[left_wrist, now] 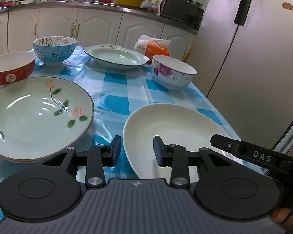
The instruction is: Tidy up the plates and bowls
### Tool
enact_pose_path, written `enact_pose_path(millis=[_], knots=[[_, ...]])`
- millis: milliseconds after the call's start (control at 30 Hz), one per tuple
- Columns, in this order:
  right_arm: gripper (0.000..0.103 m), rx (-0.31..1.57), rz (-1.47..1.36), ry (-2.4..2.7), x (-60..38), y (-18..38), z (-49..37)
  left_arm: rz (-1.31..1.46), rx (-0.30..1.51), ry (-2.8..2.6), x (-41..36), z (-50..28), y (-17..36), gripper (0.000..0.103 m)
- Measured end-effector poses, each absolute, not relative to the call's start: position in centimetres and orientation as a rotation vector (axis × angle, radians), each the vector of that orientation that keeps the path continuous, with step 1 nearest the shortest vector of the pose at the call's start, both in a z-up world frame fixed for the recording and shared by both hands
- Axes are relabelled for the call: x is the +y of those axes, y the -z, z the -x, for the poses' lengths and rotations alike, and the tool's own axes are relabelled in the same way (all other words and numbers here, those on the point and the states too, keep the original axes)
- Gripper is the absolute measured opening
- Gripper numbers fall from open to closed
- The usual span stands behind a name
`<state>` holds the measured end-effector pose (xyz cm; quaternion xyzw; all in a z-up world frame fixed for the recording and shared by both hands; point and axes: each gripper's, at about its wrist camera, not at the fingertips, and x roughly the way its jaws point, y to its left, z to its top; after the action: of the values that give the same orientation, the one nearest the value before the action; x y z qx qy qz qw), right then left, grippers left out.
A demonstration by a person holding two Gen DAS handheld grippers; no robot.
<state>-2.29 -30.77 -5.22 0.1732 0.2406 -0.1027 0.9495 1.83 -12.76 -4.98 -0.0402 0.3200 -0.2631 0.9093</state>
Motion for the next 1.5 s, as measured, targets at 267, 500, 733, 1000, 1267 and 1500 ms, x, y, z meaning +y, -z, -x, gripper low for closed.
enact_pose_path(millis=[267, 500, 733, 1000, 1267, 1500], knots=[[0.071, 0.438, -0.371, 0.236, -30.1, 2.9, 4.2, 0.149, 0.624, 0.545, -8.2, 1.3, 2.0, 0.056], [0.085, 0.420, -0.376, 0.229, -27.4, 0.6, 6.5, 0.142, 0.593, 0.486, -1.3, 5.1, -0.5, 0.060], [0.099, 0.431, -0.329, 0.212, -23.2, -0.9, 8.7, 0.176, 0.545, 0.470, 4.8, 8.1, -2.8, 0.062], [0.102, 0.402, -0.271, 0.186, -20.9, -2.3, 8.8, 0.235, 0.522, 0.458, 6.3, 4.9, -3.3, 0.066], [0.102, 0.441, -0.225, 0.132, -22.9, -2.8, -0.1, 0.217, 0.495, 0.410, 6.1, -3.6, -4.6, 0.072], [0.102, 0.473, -0.284, 0.115, -24.9, -3.1, -5.6, 0.257, 0.514, 0.339, 6.2, -8.7, -6.9, 0.073]])
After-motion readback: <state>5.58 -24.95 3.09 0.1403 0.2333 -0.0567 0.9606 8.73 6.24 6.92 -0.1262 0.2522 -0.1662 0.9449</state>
